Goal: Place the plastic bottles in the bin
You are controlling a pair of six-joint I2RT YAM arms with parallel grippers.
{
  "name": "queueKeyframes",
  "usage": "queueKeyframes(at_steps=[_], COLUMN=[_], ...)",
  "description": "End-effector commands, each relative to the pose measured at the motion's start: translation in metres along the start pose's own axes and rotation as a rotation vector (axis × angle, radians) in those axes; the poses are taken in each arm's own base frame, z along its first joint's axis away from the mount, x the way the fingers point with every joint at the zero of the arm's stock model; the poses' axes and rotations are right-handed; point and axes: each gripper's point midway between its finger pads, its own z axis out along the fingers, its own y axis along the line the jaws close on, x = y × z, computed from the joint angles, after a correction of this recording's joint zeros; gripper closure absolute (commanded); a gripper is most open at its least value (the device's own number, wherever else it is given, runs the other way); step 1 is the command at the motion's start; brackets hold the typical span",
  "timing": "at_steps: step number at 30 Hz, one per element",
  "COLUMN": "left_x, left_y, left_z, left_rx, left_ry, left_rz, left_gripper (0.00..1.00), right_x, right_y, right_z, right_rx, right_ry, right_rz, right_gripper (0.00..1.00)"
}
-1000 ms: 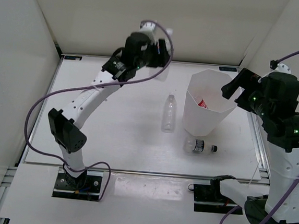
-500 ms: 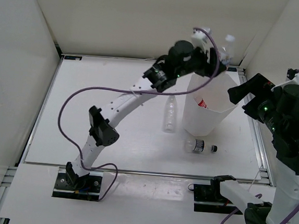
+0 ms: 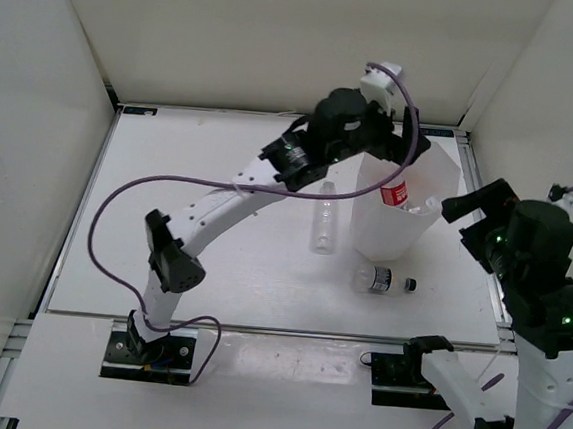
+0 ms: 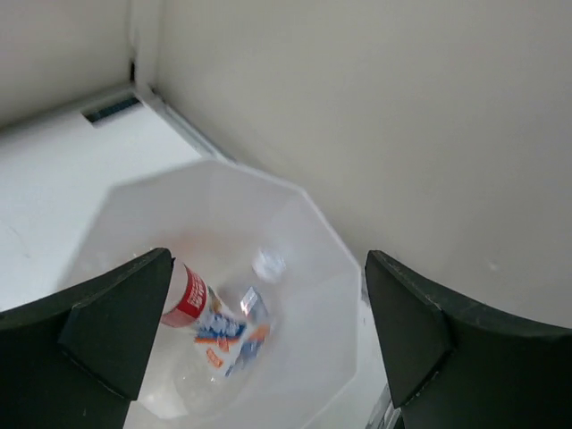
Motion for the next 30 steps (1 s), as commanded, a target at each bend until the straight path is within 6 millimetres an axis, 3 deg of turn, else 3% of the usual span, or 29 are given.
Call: queueKeyframes(at_steps=[1,2,3,5,6,8,9,10,11,12,13,15,17,20,22,30], left_x=[-0.121,-0.117,-0.133,-0.133,-0.122,-0.111,-0.079,-0.088,-0.079,-0.056,-0.063,-0.044,-0.043,-0.033,-0.017,0.013], left_y=[-0.026,-0.019,-0.023,-0.014,-0.006,0.006,0.021,0.019,0.025,0.041,0.040,0.054,0.056,0.064,0.072,0.078], left_z=[-0.087,-0.091,-0.117,-0.139,-0.160,-0.184,-0.184,-0.215,-0.226,-0.229,-0.253,-0.265,-0.284,-0.297,-0.298,-0.309], left_rx=[-0.007,-0.039,-0.041,-0.093,-0.117,-0.168,-0.212,-0.208,-0.230,-0.280,-0.278,-0.329,-0.334,-0.369,-0.401,-0.420], left_ry=[-0.277,-0.271,-0.308,-0.316,-0.299,-0.300,-0.240,-0.285,-0.279,-0.248,-0.288,-0.265,-0.278,-0.262,-0.222,-0.132], left_rz=[0.053,0.051,0.046,0.020,0.005,-0.051,-0.061,-0.102,-0.117,-0.124,-0.140,-0.147,-0.161,-0.166,-0.163,-0.171], left_gripper=[0.00,0.00,0.00,0.00,0.00,0.00,0.00,0.00,0.00,0.00,0.00,0.00,0.00,0.00,0.00,0.00], right_x=[-0.009,-0.001,0.003,0.021,0.032,0.056,0.076,0.089,0.101,0.114,0.138,0.164,0.190,0.203,0.222,0.275], right_y=[-0.019,-0.029,-0.033,-0.055,-0.061,-0.070,-0.071,-0.072,-0.071,-0.072,-0.082,-0.076,-0.090,-0.099,-0.114,-0.140], right_z=[-0.007,-0.001,-0.001,-0.004,-0.003,0.002,0.007,0.009,0.012,0.013,0.022,0.025,0.032,0.042,0.055,0.102], right_rx=[0.024,0.053,0.072,0.181,0.219,0.298,0.326,0.350,0.380,0.399,0.462,0.481,0.534,0.549,0.584,0.549], right_ry=[-0.146,-0.140,-0.139,-0.092,-0.062,0.016,0.097,0.143,0.178,0.222,0.281,0.387,0.432,0.425,0.421,0.482], right_rz=[0.194,0.209,0.294,0.381,0.429,0.552,0.599,0.648,0.759,0.815,0.858,0.998,1.045,1.117,1.142,1.111], right_gripper=[0.00,0.00,0.00,0.00,0.00,0.02,0.02,0.04,0.06,0.08,0.10,0.12,0.12,0.14,0.14,0.15])
